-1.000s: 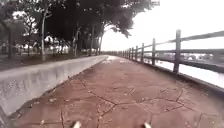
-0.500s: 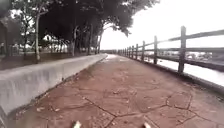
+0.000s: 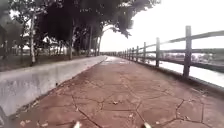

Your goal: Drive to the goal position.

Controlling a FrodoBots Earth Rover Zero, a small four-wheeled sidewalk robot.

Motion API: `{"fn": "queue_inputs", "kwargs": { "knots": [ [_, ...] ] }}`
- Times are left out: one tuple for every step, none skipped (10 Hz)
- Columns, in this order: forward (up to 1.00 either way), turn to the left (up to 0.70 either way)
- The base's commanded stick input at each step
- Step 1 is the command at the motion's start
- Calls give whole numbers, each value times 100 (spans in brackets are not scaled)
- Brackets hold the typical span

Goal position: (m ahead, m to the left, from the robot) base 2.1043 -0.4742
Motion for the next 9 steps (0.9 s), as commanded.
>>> {"fn": "queue_inputs", "kwargs": {
  "knots": [
    [50,1],
    [50,1],
    [50,1],
    [50,1],
    [50,1],
    [50,1],
    [50,1],
    [50,1],
    [50,1]
  ]
}}
